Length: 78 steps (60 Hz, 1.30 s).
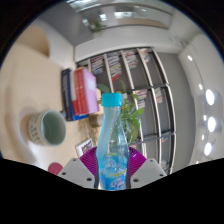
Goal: Pour water
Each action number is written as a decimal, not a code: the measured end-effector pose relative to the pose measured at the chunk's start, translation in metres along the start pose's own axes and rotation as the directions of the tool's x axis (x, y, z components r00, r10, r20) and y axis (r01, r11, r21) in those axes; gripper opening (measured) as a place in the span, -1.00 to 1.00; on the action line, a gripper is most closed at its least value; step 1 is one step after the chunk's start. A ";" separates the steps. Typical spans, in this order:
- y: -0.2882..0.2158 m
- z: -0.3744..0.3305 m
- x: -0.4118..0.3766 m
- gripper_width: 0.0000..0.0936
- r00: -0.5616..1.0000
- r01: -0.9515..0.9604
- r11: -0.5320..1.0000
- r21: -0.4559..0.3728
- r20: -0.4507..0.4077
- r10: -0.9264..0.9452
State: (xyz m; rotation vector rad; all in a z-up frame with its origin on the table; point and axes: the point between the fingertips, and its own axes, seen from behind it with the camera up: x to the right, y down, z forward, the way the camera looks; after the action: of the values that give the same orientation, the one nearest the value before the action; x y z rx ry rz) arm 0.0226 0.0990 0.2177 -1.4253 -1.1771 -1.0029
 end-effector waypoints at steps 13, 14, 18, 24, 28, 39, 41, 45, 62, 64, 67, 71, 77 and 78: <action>-0.017 -0.038 0.069 -0.22 0.682 -0.725 0.679 0.120 -0.013 0.731; -0.009 -0.033 0.074 -0.21 0.643 -0.760 0.639 0.119 -0.005 0.766; 0.013 -0.030 0.072 -0.22 0.469 -0.878 0.468 0.096 -0.017 0.883; 0.049 -0.017 0.045 -0.22 0.306 -0.950 0.307 0.051 -0.018 0.952; 0.073 -0.007 0.018 -0.21 0.259 -0.966 0.259 0.001 -0.021 0.966; 0.102 0.018 -0.055 -0.21 0.211 -0.974 0.208 -0.084 -0.024 0.977; 0.106 0.020 -0.060 -0.21 0.201 -0.976 0.199 -0.087 -0.021 0.979; 0.109 0.027 -0.073 -0.22 0.204 -0.976 0.202 -0.083 -0.019 0.979; 0.110 0.028 -0.092 0.00 0.173 -0.982 0.171 -0.074 -0.014 0.985; 0.109 0.028 -0.092 0.06 0.166 -0.984 0.164 -0.072 -0.016 0.986; 0.112 0.027 -0.096 0.19 0.151 -0.985 0.148 -0.091 -0.028 0.988; 0.121 0.020 -0.111 0.67 0.150 -0.977 0.139 -0.161 -0.057 0.987; 0.124 -0.002 -0.123 0.80 0.158 -0.969 0.139 -0.206 -0.074 0.985; 0.123 -0.007 -0.127 0.79 0.160 -0.966 0.141 -0.216 -0.075 0.984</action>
State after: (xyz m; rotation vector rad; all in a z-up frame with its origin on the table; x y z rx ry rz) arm 0.1202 0.0669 0.0738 -1.9538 0.0885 -0.0436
